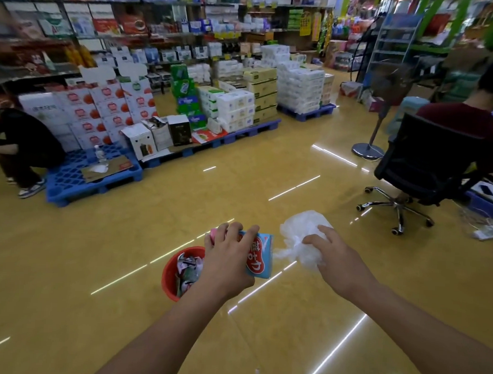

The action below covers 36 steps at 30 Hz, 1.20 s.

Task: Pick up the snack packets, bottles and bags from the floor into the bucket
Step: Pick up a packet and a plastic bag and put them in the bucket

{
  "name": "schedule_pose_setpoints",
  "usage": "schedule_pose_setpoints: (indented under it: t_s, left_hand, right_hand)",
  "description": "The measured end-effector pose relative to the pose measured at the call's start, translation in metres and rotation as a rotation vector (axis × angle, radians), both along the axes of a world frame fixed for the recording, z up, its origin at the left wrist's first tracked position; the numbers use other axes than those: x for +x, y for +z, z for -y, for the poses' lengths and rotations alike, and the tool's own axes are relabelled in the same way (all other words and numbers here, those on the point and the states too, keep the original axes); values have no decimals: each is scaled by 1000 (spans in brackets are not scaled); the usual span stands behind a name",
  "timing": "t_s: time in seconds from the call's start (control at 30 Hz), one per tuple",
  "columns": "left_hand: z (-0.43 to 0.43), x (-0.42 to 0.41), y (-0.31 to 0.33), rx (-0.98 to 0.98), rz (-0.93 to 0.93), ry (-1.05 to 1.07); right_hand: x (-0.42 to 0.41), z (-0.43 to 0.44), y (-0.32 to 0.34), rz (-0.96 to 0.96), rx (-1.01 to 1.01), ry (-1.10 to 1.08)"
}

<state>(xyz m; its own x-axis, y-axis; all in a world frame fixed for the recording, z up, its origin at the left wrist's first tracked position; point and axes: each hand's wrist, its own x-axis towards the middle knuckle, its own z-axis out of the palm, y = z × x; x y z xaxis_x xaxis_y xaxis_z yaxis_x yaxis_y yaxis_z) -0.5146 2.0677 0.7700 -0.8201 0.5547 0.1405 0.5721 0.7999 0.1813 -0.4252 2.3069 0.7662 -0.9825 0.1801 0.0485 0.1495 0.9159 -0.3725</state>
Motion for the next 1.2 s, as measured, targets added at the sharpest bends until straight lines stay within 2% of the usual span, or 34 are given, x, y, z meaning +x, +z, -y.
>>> schedule_pose_setpoints:
  t_s: [0.77, 1.2]
  left_hand:
    - [130, -155, -38, -13, 36, 290]
    - [115, -297, -84, -16, 202, 507]
  right_hand:
    - [-229, 115, -32, 62, -19, 288]
    - [-411, 121, -106, 186, -125, 462]
